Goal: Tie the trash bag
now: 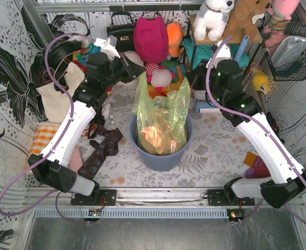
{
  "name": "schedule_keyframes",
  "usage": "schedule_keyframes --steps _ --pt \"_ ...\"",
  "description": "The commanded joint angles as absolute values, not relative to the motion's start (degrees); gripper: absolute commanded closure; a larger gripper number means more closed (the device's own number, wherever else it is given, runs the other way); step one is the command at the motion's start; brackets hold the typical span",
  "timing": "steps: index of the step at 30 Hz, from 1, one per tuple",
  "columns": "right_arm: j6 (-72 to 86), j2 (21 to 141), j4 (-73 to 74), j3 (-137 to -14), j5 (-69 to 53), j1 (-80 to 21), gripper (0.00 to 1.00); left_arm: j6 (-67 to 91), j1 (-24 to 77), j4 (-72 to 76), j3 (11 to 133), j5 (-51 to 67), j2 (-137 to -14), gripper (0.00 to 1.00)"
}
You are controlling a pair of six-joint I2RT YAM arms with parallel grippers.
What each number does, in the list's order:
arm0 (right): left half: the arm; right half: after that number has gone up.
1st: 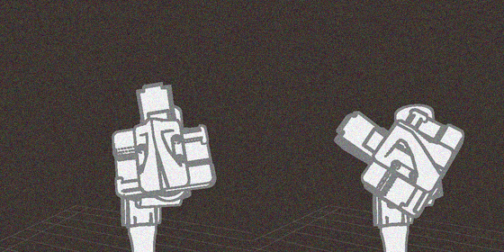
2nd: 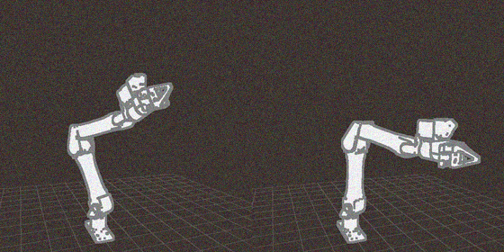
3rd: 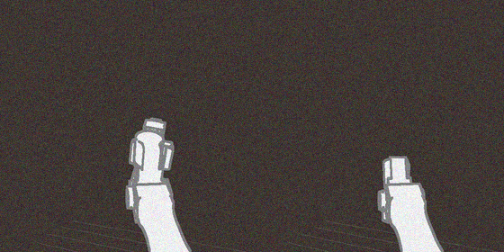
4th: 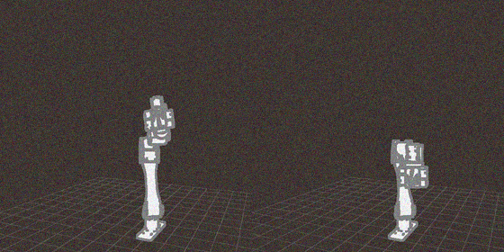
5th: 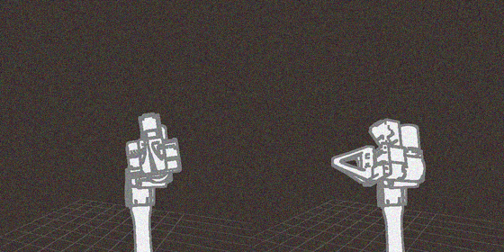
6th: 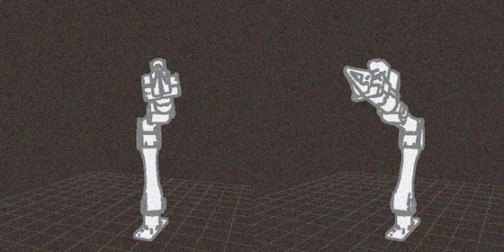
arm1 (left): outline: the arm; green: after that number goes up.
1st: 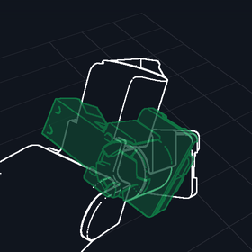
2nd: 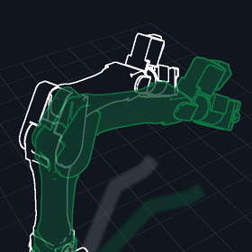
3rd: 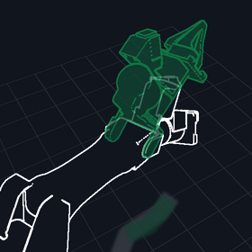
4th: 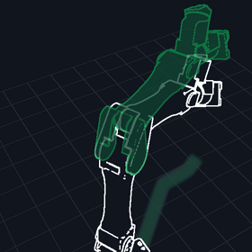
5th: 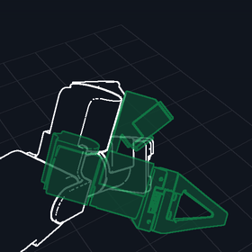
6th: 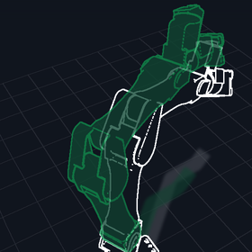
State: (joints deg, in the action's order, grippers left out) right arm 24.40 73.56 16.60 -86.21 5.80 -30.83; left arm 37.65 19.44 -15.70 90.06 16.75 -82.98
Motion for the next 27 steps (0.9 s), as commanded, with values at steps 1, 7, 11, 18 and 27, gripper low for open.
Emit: schedule_keyframes --steps 1,7,11,18,27 --pt "22.7 71.5 10.7 -90.0 1.0 -30.8 1.00 39.2 19.1 -5.6 93.2 18.7 -81.7 1.00" --pt "23.3 67.5 8.7 -89.5 -2.6 -30.8 1.00 40.0 19.1 2.8 89.8 20.2 -75.9 1.00" --pt "24.5 65.2 8.9 -88.5 -3.8 -30.8 1.00 39.8 19.1 5.7 87.4 21.2 -71.8 1.00" --pt "28.2 60.5 12.8 -85.7 -9.9 -30.8 1.00 41.8 19.0 4.5 82.9 26.5 -64.2 1.00" --pt "32.1 55.2 15.1 -84.3 -20.1 -30.8 1.00 45.7 19.1 3.6 73.3 31.1 -53.1 1.00"
